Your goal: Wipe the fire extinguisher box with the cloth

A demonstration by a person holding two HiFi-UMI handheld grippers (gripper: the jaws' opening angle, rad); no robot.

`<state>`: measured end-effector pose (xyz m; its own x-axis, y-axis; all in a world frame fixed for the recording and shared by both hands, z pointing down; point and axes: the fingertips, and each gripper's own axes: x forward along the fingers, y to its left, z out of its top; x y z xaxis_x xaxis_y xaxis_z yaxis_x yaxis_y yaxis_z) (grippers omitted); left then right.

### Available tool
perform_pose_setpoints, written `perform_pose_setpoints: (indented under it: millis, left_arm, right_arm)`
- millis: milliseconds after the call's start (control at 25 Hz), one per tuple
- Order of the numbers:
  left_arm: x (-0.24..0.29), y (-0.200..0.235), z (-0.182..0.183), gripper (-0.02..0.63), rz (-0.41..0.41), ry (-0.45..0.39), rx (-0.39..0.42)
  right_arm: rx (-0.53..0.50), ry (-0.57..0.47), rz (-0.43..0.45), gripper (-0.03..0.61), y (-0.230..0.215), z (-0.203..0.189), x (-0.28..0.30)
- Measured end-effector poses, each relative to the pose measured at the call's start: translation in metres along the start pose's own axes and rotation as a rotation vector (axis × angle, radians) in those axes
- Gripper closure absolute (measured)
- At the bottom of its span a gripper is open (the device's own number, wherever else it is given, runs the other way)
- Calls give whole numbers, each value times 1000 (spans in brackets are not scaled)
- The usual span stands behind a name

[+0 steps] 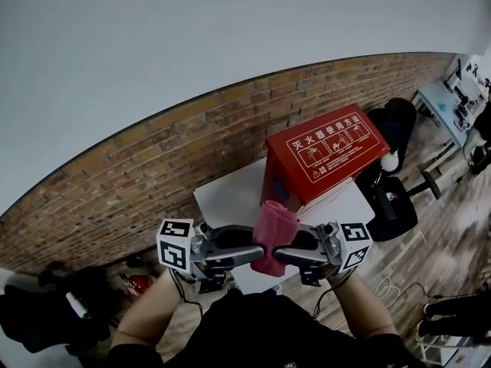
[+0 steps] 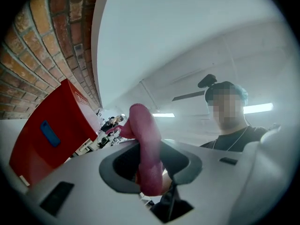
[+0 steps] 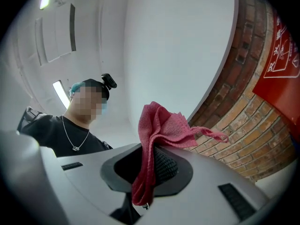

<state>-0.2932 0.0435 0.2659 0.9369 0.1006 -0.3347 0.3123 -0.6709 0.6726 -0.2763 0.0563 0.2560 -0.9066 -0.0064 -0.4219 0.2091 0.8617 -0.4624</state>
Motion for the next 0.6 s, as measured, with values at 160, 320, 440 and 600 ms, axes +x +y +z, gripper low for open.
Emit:
perform_pose_setpoints:
  millis: [160, 320, 440, 600]
  left_arm:
    - [-5, 4, -7, 495, 39, -7, 17]
    - [-11, 8, -12, 508, 84, -20, 20]
    - [-18, 11, -15, 523, 115, -38, 14]
    - [-28, 16, -18, 532, 173, -70, 12]
  right_arm:
    - [15, 26, -36, 517, -7, -8, -5]
    - [40, 54, -62, 517, -13, -16, -6]
    - [50, 72, -81, 517, -18, -21, -5]
    - [53, 87, -115, 515, -26, -29, -3]
